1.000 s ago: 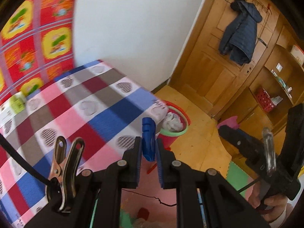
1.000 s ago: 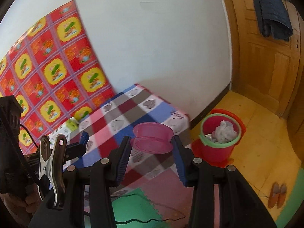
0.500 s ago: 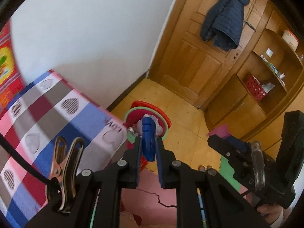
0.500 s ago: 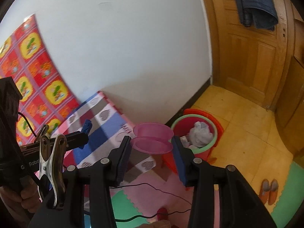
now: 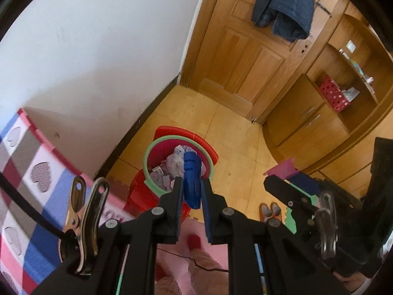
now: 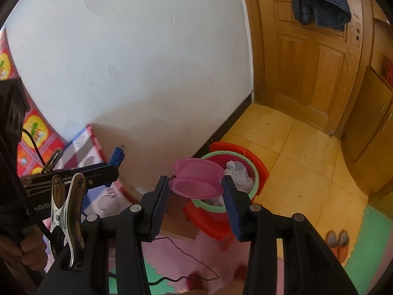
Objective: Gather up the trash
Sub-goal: 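Carry the blue marker and pink lid with both tools over the red bucket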
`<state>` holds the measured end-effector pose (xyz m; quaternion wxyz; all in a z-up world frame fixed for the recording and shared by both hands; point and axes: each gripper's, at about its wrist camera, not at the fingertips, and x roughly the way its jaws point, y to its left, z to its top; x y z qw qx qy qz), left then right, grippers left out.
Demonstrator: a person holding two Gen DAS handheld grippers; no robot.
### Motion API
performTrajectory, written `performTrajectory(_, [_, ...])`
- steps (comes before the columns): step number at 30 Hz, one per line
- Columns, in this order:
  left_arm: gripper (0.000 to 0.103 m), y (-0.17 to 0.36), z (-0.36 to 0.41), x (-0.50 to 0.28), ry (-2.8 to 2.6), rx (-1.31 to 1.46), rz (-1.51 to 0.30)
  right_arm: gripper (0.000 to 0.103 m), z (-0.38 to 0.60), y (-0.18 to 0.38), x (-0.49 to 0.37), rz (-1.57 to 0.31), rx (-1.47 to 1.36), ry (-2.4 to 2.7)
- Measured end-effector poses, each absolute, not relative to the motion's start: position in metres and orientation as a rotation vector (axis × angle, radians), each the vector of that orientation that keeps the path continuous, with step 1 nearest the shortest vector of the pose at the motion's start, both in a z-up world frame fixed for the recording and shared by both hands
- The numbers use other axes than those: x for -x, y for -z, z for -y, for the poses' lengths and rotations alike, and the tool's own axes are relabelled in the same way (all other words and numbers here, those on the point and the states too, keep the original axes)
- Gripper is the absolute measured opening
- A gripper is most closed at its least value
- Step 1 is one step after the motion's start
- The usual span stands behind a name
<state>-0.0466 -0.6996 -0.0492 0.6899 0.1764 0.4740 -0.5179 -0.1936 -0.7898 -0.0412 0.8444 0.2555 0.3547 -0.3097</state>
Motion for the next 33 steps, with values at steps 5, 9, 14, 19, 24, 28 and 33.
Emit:
performTrajectory(5, [0.014,0.085,0.741,0.042,1.082,-0.368,-1.162,0.044,0.827,0.069,0.179,-0.806,-0.553,0.599])
performTrajectory(9, [0.014,0.111,0.772,0.041,1.036,-0.382,-1.204,0.044,0.856,0.090,0.169,-0.852,-0.540,0.553])
performTrajectory(14, [0.014,0.150,0.813,0.031,0.999,-0.377,-1.266,0.044,0.893,0.127,0.151,-0.921,-0.542,0.497])
performTrajectory(19, [0.014,0.190,0.843,0.019,0.956,-0.378,-1.323,0.044,0.924,0.165,0.136,-0.989,-0.543,0.457])
performTrajectory(24, [0.014,0.212,0.862,0.009,0.926,-0.379,-1.336,0.044,0.945,0.194,0.124,-1.031,-0.572,0.413])
performTrajectory(28, [0.014,0.223,0.870,0.004,0.916,-0.369,-1.357,0.044,0.959,0.208,0.116,-1.051,-0.586,0.386])
performTrajectory(33, [0.021,0.229,0.873,0.000,0.899,-0.362,-1.378,0.044,0.970,0.216,0.112,-1.071,-0.589,0.364])
